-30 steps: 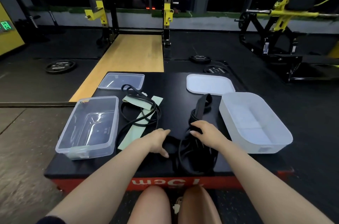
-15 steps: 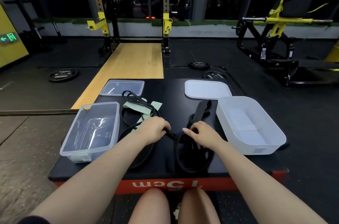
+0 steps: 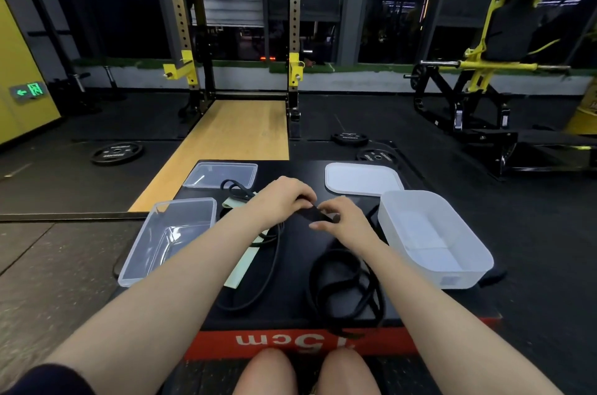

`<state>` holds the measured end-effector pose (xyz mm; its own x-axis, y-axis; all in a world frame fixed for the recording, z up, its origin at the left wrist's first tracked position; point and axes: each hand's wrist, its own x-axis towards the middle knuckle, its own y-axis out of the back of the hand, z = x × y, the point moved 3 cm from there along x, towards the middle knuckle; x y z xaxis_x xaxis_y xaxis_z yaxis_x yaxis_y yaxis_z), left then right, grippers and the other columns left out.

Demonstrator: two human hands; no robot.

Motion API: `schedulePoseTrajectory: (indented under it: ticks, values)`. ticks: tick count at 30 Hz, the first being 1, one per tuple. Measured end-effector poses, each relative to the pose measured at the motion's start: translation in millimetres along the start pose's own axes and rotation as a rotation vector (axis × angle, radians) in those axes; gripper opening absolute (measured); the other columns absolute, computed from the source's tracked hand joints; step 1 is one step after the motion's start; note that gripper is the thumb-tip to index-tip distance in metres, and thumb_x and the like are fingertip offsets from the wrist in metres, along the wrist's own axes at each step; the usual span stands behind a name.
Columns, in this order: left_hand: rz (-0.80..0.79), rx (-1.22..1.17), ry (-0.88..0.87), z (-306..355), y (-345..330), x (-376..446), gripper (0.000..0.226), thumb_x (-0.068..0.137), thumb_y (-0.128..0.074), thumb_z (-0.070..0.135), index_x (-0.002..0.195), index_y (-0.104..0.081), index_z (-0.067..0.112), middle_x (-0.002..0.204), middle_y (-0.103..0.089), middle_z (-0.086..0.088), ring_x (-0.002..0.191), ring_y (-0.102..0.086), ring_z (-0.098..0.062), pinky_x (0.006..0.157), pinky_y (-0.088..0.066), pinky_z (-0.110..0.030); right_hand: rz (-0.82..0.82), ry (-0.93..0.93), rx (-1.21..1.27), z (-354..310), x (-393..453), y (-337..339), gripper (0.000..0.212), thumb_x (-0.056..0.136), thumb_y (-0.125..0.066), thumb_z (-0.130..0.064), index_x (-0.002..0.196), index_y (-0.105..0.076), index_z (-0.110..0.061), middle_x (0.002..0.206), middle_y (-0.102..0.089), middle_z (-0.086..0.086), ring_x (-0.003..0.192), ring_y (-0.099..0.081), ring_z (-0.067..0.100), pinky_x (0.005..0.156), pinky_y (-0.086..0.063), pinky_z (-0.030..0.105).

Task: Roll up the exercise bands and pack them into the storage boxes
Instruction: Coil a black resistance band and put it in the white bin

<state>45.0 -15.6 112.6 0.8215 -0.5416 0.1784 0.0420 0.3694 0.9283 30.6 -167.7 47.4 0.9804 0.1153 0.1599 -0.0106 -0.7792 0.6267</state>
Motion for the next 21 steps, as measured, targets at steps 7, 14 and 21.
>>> schedulePoseTrajectory:
  ticks: [7, 14, 21]
  values:
    - [0.035, -0.049, -0.091, 13, 23, 2, 0.023, 0.088, -0.063, 0.020, 0.109, -0.066, 0.011, 0.105, -0.067, -0.001, 0.100, -0.058, -0.015, 0.089, -0.043, -0.024, 0.034, 0.007, 0.261, -5, 0, 14, 0.020, 0.077, -0.076, -0.021, 0.094, -0.066, -0.026, 0.099, -0.064, -0.004, 0.090, -0.061, 0.006, 0.081, -0.043, 0.018]
    - [0.322, -0.597, 0.018, 21, 40, 1, 0.053, 0.080, -0.072, 0.020, 0.128, -0.051, 0.026, 0.112, -0.058, 0.009, 0.112, -0.051, -0.011, 0.095, -0.041, -0.024, 0.265, 0.036, 0.473, -31, 4, 37, 0.014, 0.076, -0.075, -0.009, 0.076, -0.066, -0.019, 0.079, -0.066, 0.000, 0.067, -0.059, 0.002, 0.071, -0.045, 0.018]
    - [0.312, -0.971, 0.130, 27, 37, -5, 0.039, 0.085, -0.065, 0.010, 0.121, -0.052, 0.018, 0.105, -0.062, -0.001, 0.101, -0.060, -0.017, 0.097, -0.049, -0.035, 0.387, 0.103, 0.535, -67, -4, 58, 0.013, 0.081, -0.072, -0.013, 0.076, -0.066, -0.023, 0.078, -0.068, -0.003, 0.080, -0.064, 0.012, 0.082, -0.050, 0.029]
